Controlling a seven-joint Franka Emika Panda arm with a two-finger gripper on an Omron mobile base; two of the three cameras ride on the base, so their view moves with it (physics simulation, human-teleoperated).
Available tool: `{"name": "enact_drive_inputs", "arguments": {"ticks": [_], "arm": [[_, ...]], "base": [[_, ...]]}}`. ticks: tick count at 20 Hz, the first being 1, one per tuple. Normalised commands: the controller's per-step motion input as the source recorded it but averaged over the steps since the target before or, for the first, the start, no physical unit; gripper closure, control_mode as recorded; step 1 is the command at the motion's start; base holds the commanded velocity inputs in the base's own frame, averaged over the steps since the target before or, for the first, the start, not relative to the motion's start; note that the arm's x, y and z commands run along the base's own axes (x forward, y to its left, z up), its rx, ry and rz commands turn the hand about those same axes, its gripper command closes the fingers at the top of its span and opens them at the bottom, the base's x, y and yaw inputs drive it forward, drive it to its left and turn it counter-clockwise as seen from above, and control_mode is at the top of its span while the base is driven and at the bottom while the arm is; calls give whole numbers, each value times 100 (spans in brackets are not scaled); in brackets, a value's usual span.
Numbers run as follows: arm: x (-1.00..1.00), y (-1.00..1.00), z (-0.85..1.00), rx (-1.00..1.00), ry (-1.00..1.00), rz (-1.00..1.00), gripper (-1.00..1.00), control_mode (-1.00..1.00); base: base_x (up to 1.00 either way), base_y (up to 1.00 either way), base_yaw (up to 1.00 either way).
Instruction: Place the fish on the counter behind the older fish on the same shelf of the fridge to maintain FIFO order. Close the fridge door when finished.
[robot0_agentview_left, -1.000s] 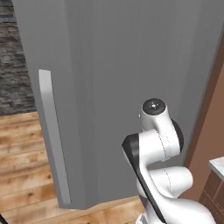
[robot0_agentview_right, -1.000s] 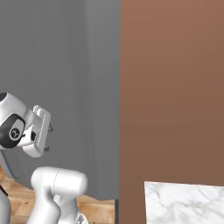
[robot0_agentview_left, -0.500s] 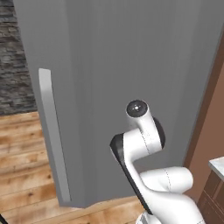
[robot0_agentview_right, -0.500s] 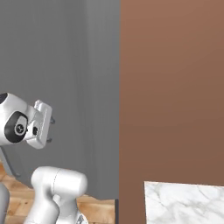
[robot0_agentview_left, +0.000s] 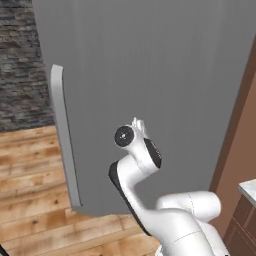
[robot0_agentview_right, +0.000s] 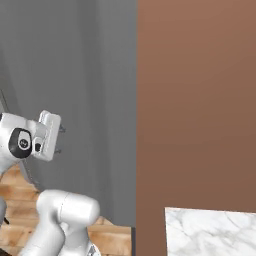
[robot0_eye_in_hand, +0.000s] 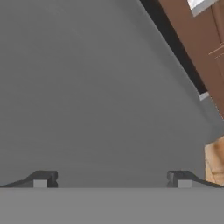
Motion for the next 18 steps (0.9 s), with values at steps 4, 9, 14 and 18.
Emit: {"name": "enact_drive_inputs", "arguments": {"ticks": [4,9,14,18], "arm": [[66,0,-7,-2,-24,-22,-100,-100],[66,-8,-26,-1,-15,-25,-100,-100],[71,-17,-22,0,-10,-24,-100,-100],[54,-17,-8,0,-11,-23,-100,-100]], "base": [[0,0,0],[0,0,0],[0,0,0],[0,0,0]]}}
